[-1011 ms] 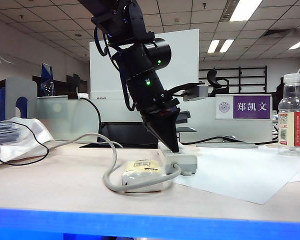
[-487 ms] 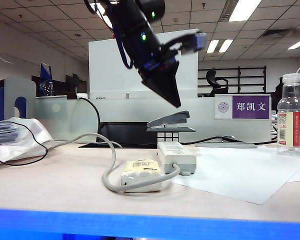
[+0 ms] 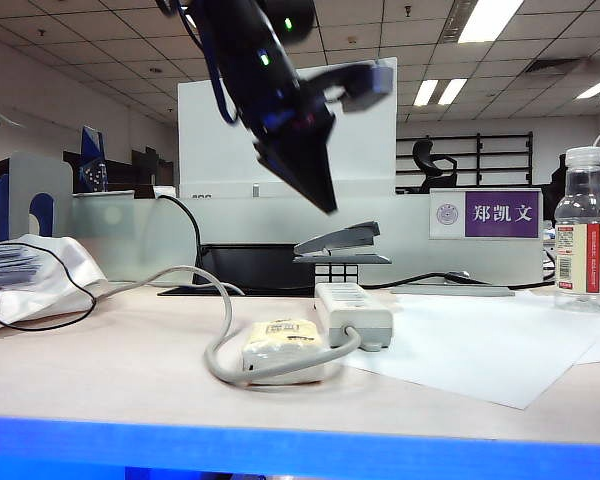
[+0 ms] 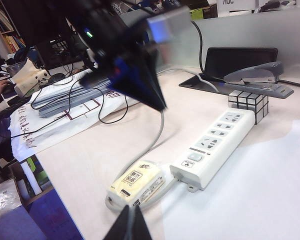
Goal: Press the button on the power strip.
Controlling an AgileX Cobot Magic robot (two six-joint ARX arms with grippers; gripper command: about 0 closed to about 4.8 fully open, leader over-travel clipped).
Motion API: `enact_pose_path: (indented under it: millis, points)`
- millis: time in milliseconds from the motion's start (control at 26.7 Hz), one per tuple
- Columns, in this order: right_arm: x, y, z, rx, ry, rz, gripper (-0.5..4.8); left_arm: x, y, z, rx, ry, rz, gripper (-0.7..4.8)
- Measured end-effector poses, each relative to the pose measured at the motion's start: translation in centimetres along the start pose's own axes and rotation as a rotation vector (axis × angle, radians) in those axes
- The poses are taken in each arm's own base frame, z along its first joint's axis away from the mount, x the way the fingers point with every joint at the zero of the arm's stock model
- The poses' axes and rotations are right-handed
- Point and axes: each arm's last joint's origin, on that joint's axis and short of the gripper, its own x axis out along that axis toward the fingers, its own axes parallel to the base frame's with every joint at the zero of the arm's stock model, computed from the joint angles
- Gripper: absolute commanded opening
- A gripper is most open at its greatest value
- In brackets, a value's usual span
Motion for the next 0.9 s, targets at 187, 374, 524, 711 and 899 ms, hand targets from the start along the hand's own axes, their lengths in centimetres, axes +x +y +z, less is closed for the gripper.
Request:
enact_pose_path:
  millis: [187,374,524,711,899]
  points:
    - [0.0,0.1,0.3,0.007,-0.019,0.004,0.03,-5.2,-0.6,-0.7,-0.011,-0.055,0.053,-0.04]
    - [0.0,0.2,1.0,-0.002,-0.069,0.017,0.03,-10.6,-1.8,-3.6,-0.057,-0.120,0.076,-0.04]
    - [0.0,0.3,1.1,0.001,-0.080,0.019,0.03,-13.2,-4.5,-6.4,-0.067,-0.143,0.092,-0.04]
    - [0.0,0.3,1.1,0.018,-0.080,0.020,0.03,-14.7,-10.3,-12.1,-0.109,-0.277,0.169,-0.04]
    - [-0.1,0.3,1.1,0.040,-0.079,0.022,0.03,-14.1,-15.2,-17.9,-0.236,-0.472,0.226,-0.04]
